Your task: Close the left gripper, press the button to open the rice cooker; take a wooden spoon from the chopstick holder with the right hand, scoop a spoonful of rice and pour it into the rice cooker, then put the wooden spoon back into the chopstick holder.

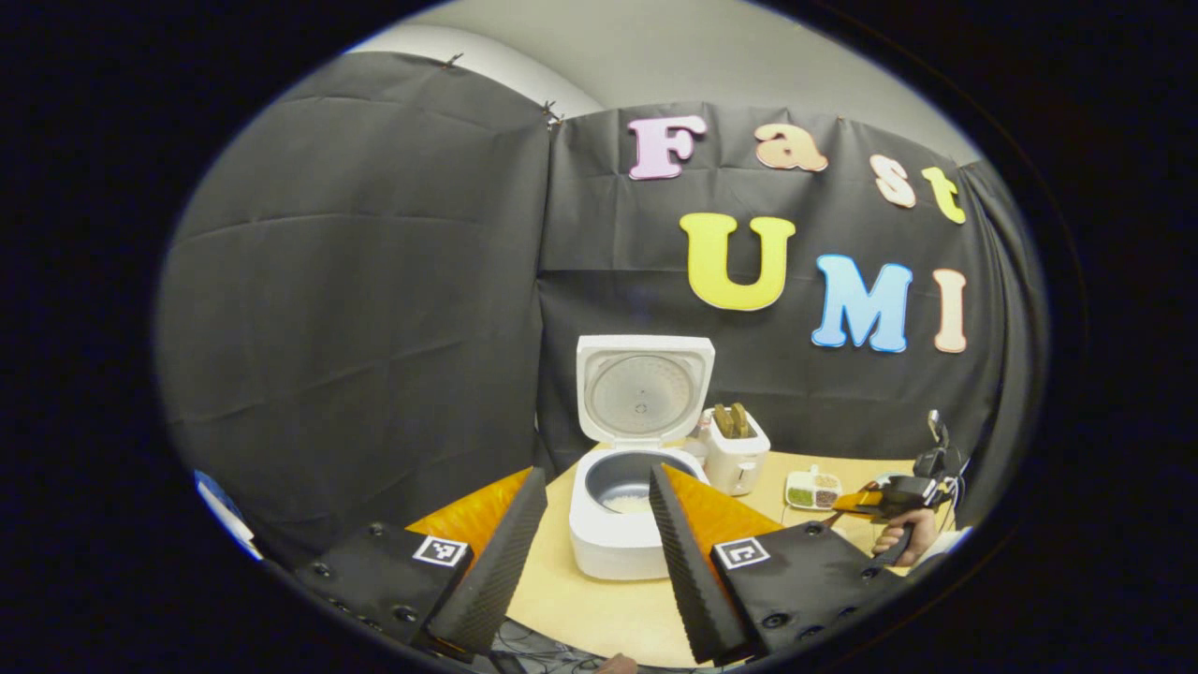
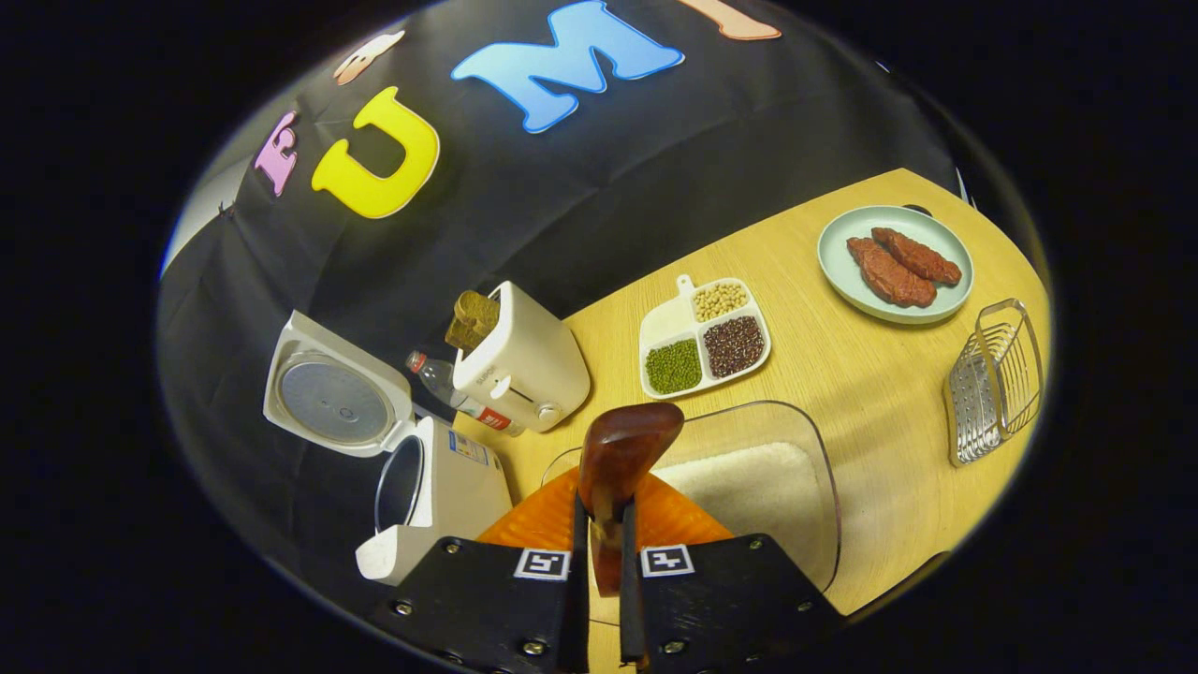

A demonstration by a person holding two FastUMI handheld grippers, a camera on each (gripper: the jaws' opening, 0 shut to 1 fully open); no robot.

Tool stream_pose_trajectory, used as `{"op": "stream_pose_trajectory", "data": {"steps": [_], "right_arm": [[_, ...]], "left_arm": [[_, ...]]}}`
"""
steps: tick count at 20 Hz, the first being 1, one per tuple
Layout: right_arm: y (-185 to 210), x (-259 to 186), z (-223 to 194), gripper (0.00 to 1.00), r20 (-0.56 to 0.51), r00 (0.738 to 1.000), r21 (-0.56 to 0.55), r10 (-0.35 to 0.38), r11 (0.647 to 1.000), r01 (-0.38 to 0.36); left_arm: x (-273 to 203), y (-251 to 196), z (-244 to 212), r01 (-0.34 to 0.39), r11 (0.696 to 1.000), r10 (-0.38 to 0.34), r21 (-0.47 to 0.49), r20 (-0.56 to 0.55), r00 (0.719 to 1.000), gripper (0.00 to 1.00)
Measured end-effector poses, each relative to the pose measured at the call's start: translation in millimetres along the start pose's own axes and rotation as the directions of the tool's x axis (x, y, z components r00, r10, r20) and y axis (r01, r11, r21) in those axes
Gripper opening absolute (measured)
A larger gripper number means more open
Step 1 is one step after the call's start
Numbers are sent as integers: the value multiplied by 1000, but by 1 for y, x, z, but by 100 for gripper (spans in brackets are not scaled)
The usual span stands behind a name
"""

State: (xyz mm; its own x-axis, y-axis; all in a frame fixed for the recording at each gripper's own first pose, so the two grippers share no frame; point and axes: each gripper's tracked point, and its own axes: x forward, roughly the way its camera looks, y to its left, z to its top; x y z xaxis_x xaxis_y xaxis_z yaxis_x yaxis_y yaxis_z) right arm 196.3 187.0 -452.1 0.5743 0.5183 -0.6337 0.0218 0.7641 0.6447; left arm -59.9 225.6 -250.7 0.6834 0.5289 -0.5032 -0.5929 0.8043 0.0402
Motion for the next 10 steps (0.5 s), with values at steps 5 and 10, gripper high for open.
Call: {"op": "stream_pose_trajectory", "data": {"steps": [5, 10], "right_arm": [[15, -33, 32, 13, 71, 996, 86, 62, 994, -68], [39, -61, 56, 13, 132, 983, 164, 129, 975, -150]], "left_arm": [[-8, -8, 8, 25, 1000, -25, 3, 20, 1000, 75], [-16, -4, 11, 39, 999, -39, -3, 31, 999, 81]]}}
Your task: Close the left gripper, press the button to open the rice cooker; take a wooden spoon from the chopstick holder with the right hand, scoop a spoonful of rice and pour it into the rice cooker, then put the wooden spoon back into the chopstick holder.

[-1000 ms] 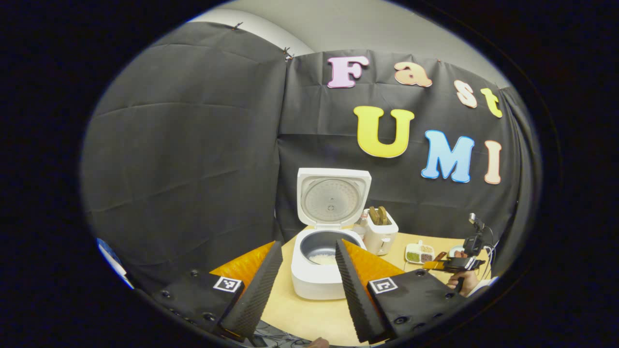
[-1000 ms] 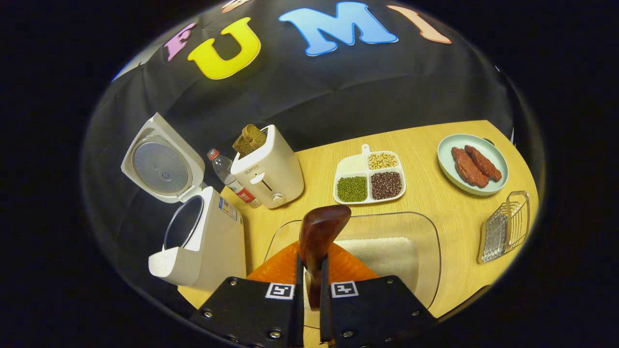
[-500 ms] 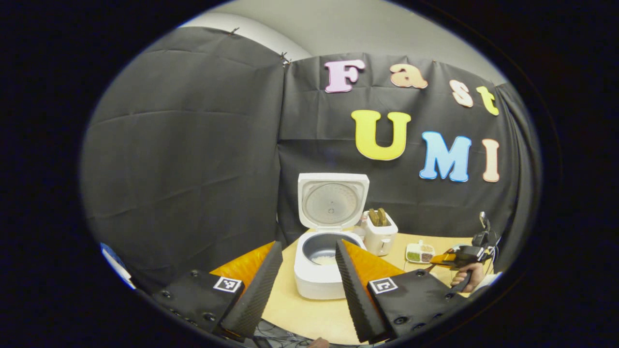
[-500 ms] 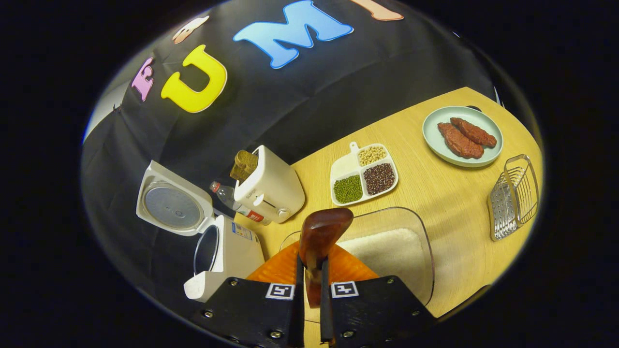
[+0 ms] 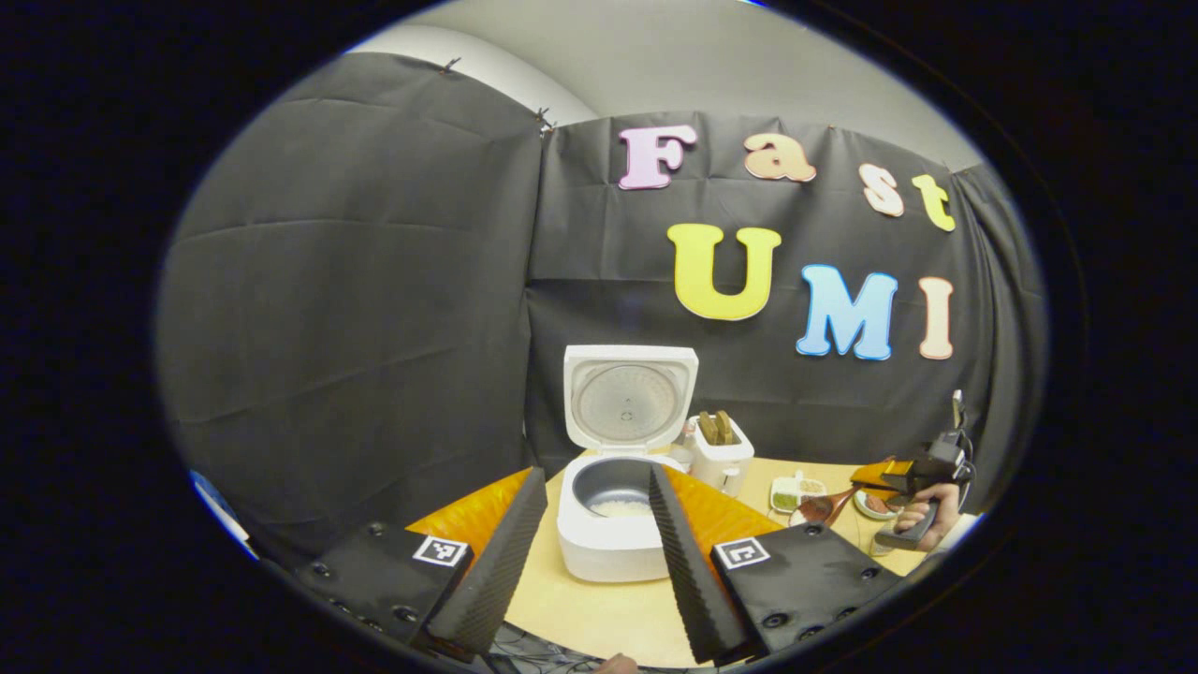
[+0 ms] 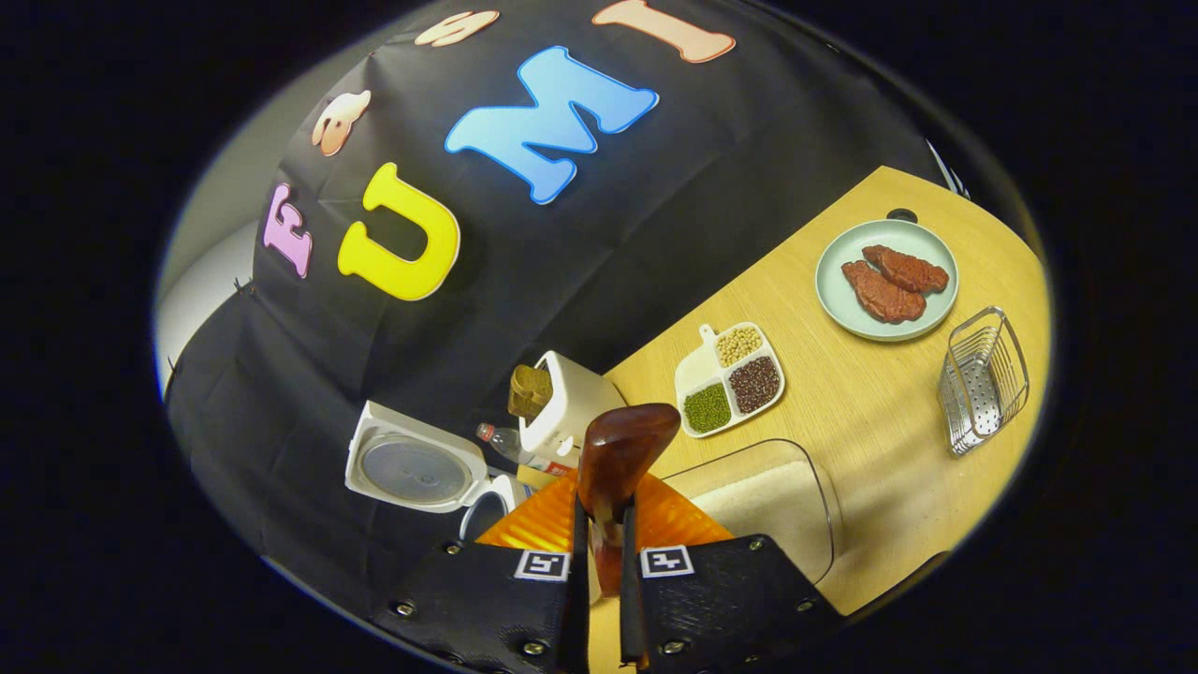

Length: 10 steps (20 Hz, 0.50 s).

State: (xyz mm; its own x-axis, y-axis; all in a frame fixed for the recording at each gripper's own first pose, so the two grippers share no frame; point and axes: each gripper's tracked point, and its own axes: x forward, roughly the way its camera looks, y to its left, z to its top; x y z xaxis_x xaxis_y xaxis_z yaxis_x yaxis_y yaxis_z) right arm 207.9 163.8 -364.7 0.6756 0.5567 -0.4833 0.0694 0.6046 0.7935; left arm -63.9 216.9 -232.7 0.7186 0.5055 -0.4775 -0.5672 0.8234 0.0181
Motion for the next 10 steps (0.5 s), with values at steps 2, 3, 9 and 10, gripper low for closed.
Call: {"op": "stream_pose_trajectory", "data": {"steps": [2, 3, 9, 10], "right_arm": [[21, -6, 5, 13, 16, 999, 53, 47, 997, -48], [33, -8, 6, 13, 22, 997, 79, 73, 994, -74], [124, -3, -15, 13, 22, 977, 113, 214, 970, -215], [143, -1, -21, 13, 21, 972, 111, 234, 966, -235]], "left_arm": [[-2, 4, 1, 1, 1000, -1, 3, 6, 1000, 75], [-3, 7, 1, 0, 1000, 0, 0, 7, 1000, 75], [-16, 36, 3, -24, 1000, 24, -11, 16, 1000, 75], [-18, 43, 4, -32, 999, 32, -9, 19, 999, 75]]}}
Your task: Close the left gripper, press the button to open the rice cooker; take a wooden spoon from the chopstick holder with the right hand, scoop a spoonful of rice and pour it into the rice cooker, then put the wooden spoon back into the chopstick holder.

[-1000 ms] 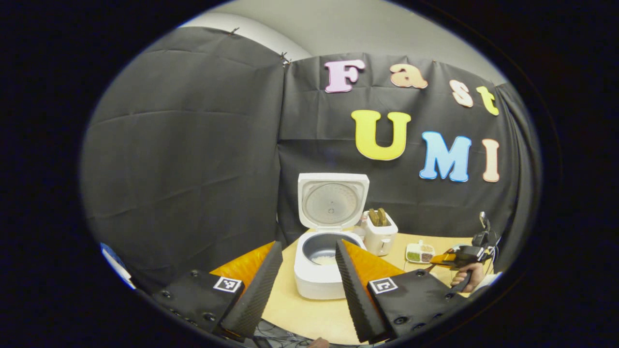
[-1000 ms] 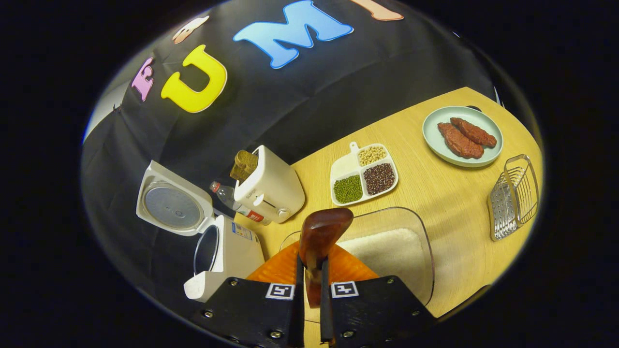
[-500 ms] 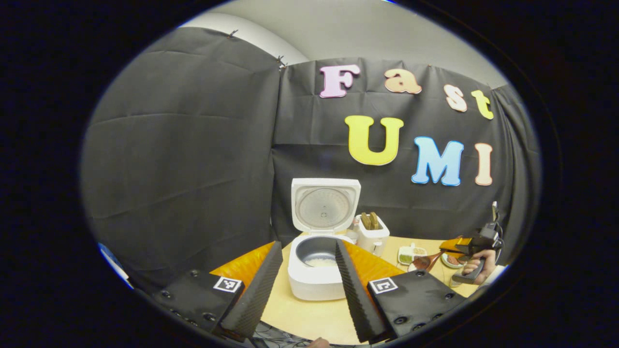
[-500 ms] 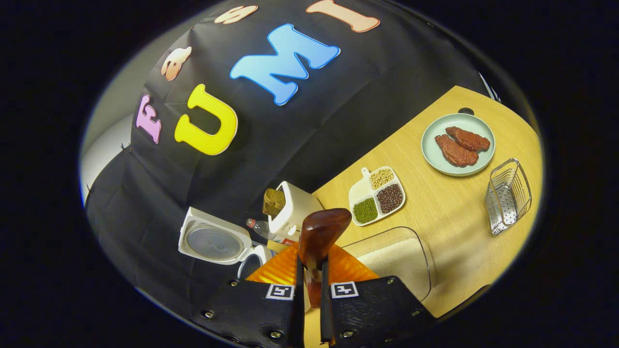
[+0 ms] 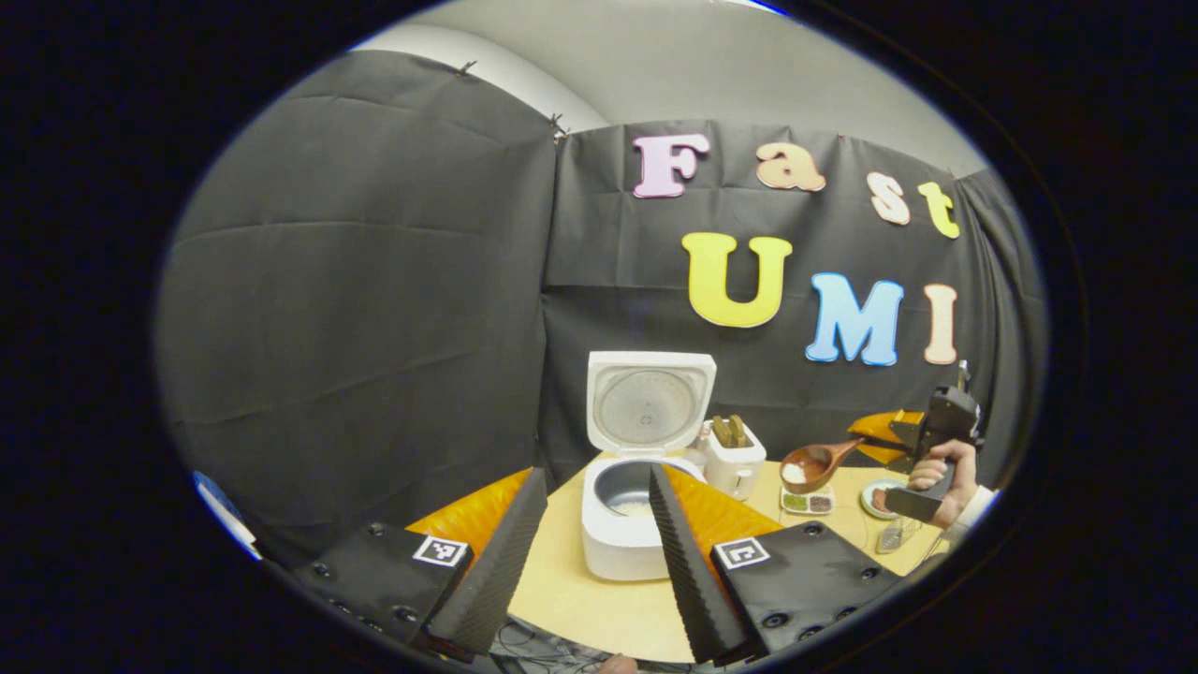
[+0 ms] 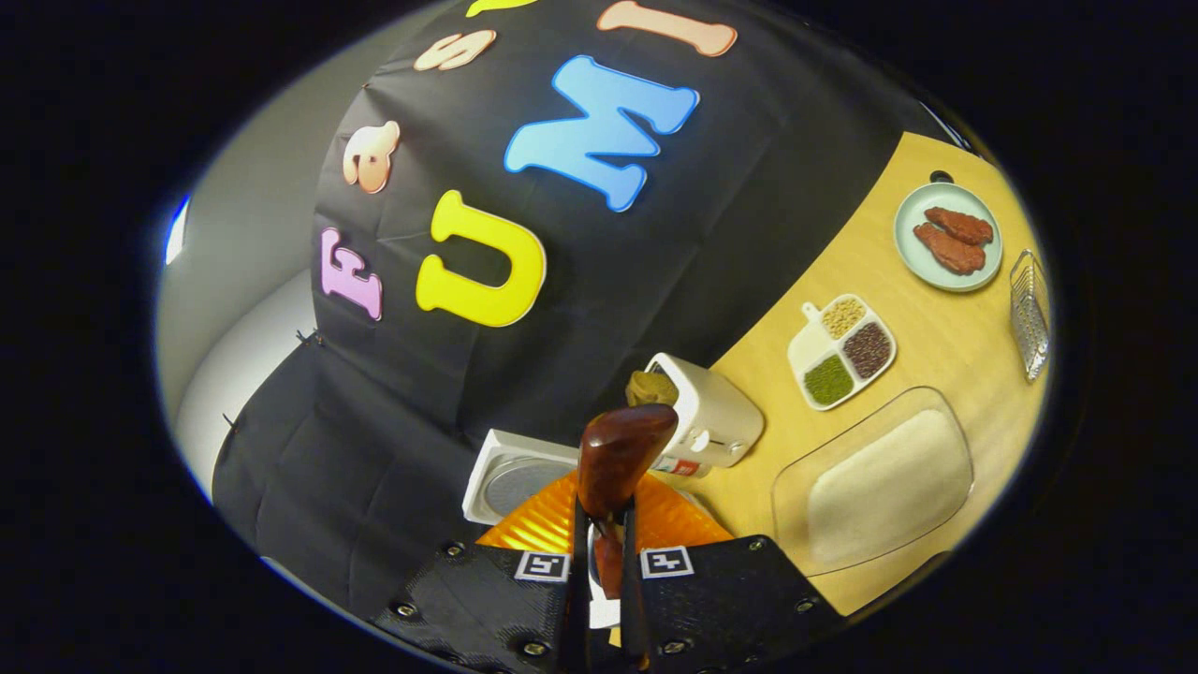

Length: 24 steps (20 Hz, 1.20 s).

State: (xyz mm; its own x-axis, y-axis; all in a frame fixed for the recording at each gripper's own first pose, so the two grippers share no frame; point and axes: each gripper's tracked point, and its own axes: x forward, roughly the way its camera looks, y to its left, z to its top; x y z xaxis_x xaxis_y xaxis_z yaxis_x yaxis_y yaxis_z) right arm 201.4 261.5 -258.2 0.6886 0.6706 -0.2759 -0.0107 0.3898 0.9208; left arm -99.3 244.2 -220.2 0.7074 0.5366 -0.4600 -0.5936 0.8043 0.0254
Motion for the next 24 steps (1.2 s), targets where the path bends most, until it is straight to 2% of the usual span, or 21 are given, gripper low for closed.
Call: {"op": "stream_pose_trajectory", "data": {"steps": [3, 7, 10, 12, 15, 16, 21, 22, 24], "right_arm": [[31, 28, -28, 13, -11, 1000, -47, 27, 999, -28], [48, 75, -66, 13, -17, 1000, -191, -15, 982, 11], [53, 115, -102, 13, -52, 997, -314, -50, 949, 31], [48, 140, -126, 13, -79, 993, -408, -86, 912, 47], [38, 172, -162, 13, -139, 981, -570, -133, 821, 31], [36, 181, -173, 13, -159, 976, -625, -148, 780, 16], [27, 200, -208, 13, -192, 962, -813, -192, 580, -46], [28, 201, -213, 13, -192, 962, -841, -194, 538, -59], [30, 203, -219, 13, -181, 965, -903, -191, 420, -87]], "left_arm": [[-9, 26, -2, -21, 1000, 21, -9, 2, 1000, 74], [-14, 59, -6, -55, 998, 55, -24, -3, 999, 74], [-15, 82, -12, -82, 996, 82, -32, -8, 997, 74], [-14, 93, -17, -98, 994, 97, -42, -19, 995, 74], [-11, 112, -22, -124, 991, 123, -55, -29, 992, 75], [-10, 117, -24, -134, 989, 133, -59, -32, 991, 81], [-7, 140, -38, -182, 979, 178, -93, -55, 983, 81], [-6, 143, -40, -189, 977, 184, -98, -59, 981, 81], [-3, 148, -43, -198, 974, 191, -110, -64, 979, 81]]}}
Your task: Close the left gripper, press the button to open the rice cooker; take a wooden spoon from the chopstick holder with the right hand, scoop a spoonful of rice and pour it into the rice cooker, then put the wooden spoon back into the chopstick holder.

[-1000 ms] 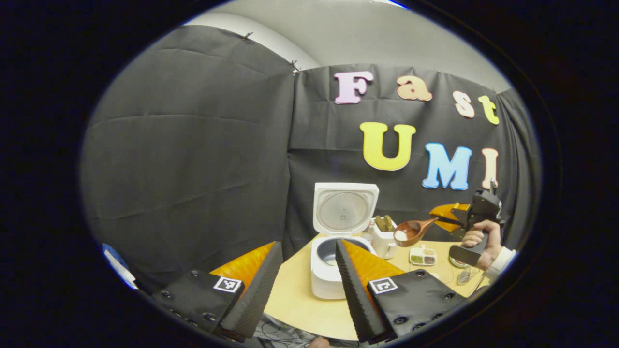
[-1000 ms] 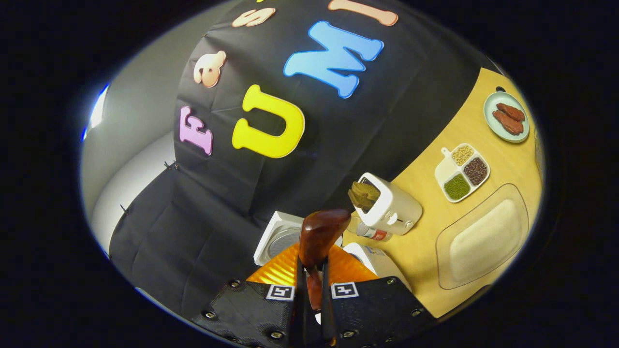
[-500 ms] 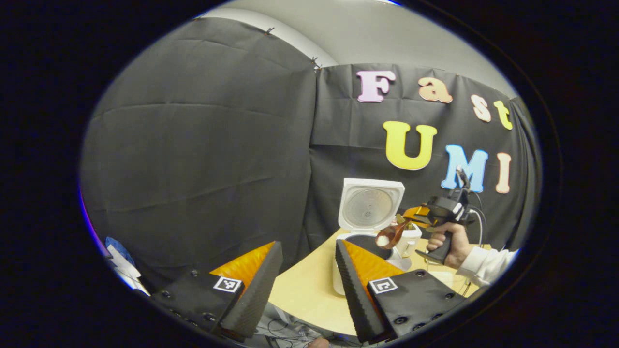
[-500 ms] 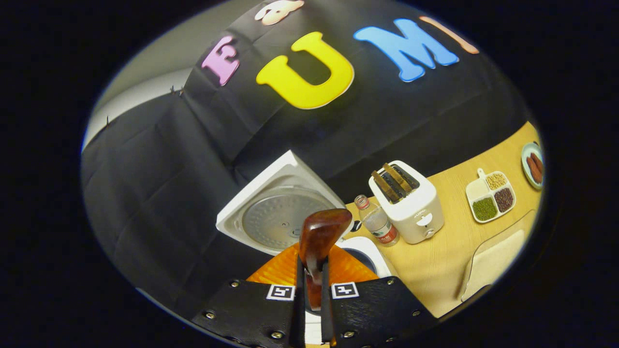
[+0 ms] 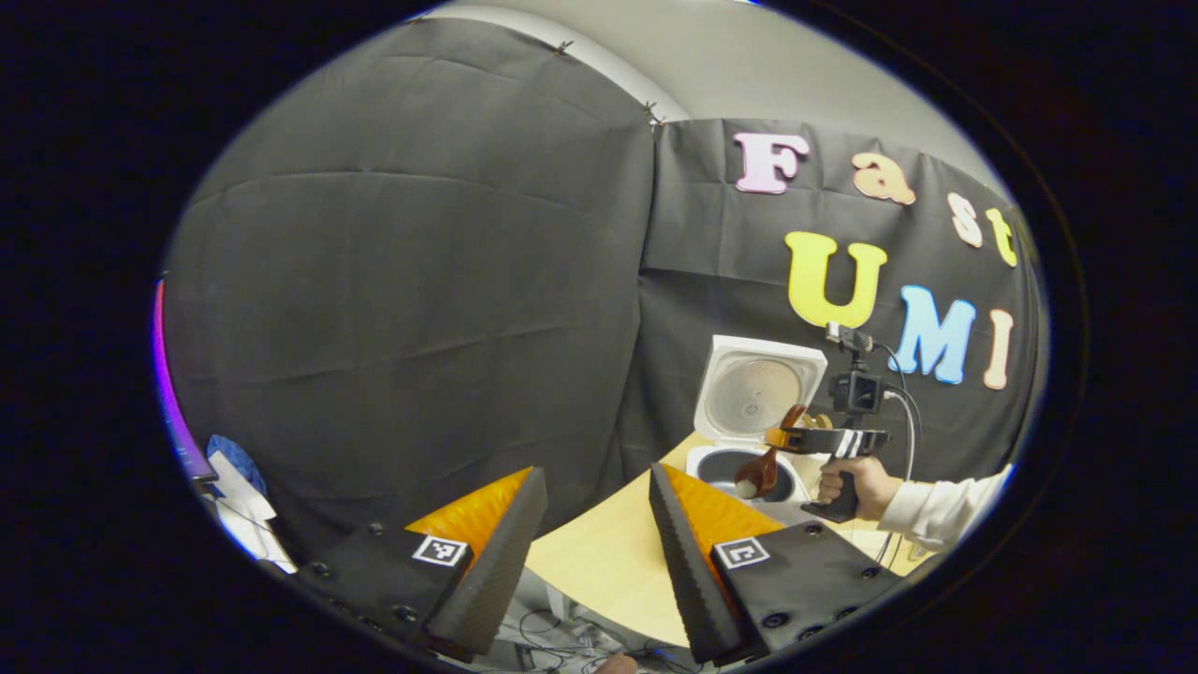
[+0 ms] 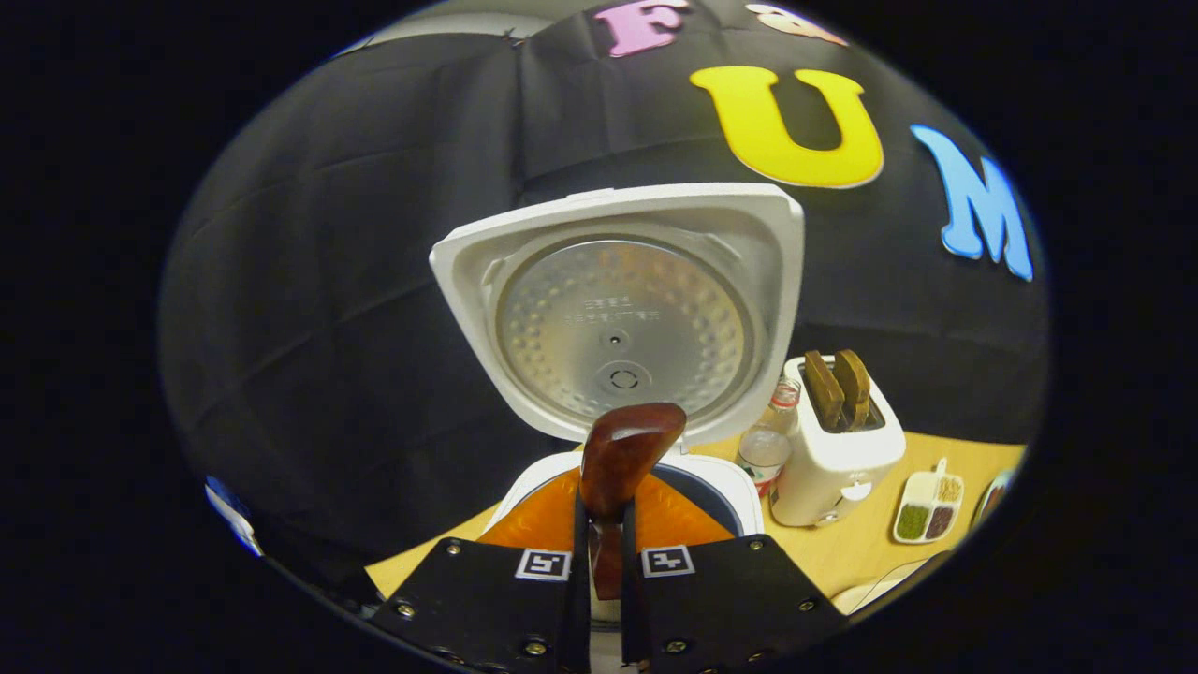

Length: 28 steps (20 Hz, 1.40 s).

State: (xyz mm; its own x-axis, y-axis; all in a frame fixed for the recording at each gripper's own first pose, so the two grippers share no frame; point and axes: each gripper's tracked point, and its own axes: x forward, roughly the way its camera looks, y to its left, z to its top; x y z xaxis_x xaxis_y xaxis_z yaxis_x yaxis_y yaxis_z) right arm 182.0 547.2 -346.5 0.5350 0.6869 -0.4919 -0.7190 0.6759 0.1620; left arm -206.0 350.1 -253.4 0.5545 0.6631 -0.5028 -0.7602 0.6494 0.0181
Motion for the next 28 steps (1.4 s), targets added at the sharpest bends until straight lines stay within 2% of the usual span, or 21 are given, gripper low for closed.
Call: {"op": "stream_pose_trajectory", "data": {"steps": [2, 4, 5, 7, 8, 10, 11, 12, 13, 15, 19, 20, 21, 22, 25, 28], "right_arm": [[3, 1, 1, 13, 21, 1000, -109, -7, 994, 10], [6, 1, 5, 13, 37, 999, -191, -18, 981, 24], [6, 2, 6, 13, 43, 999, -236, -24, 971, 34], [6, 2, 6, 13, 65, 997, -339, -38, 939, 58], [6, 0, 9, 13, 85, 995, -390, -45, 918, 75], [7, -5, 11, 13, 117, 991, -477, -63, 872, 112], [8, -8, 12, 13, 129, 989, -506, -72, 853, 128], [9, -10, 14, 13, 144, 987, -524, -74, 840, 139], [9, -10, 15, 13, 150, 986, -525, -73, 839, 142], [8, -12, 16, 13, 143, 987, -468, -73, 874, 133], [-6, -39, 23, 13, 103, 989, -254, -103, 959, 127], [-12, -45, 26, 13, 103, 988, -213, -116, 968, 136], [-19, -52, 29, 13, 102, 986, -183, -130, 972, 147], [-26, -64, 32, 13, 103, 985, -150, -136, 977, 151], [-43, -104, 41, 13, 114, 980, -26, -164, 985, 168], [-66, -150, 48, 13, 130, 968, 48, -214, 977, 210]], "left_arm": [[4, 2, -2, -5, 1000, 5, -9, -3, 1000, 81], [6, 5, -3, -8, 1000, 8, -13, -2, 1000, 85], [6, 4, -2, -7, 1000, 7, -14, 2, 1000, 81], [5, 5, 0, -6, 1000, 6, -12, 7, 1000, 81], [3, 5, 1, -5, 1000, 5, -12, 8, 1000, 87], [1, 8, 1, -5, 1000, 6, -16, 7, 1000, 87], [0, 8, 2, -5, 1000, 5, -18, 8, 1000, 81], [-1, 10, 4, -5, 1000, 5, -20, 11, 1000, 87], [-2, 12, 6, -4, 1000, 4, -22, 16, 1000, 87], [-10, 18, 8, 2, 1000, -1, -29, 28, 1000, 87], [-34, 26, 16, 25, 999, -23, -46, 56, 998, 87], [-37, 27, 16, 34, 998, -31, -48, 62, 998, 81], [-40, 27, 16, 45, 998, -42, -49, 66, 997, 81], [-43, 27, 16, 58, 997, -54, -51, 70, 996, 75], [-50, 27, 19, 103, 993, -98, -59, 83, 992, 75], [-52, 17, 15, 155, 985, -148, -72, 91, 985, 75]]}}
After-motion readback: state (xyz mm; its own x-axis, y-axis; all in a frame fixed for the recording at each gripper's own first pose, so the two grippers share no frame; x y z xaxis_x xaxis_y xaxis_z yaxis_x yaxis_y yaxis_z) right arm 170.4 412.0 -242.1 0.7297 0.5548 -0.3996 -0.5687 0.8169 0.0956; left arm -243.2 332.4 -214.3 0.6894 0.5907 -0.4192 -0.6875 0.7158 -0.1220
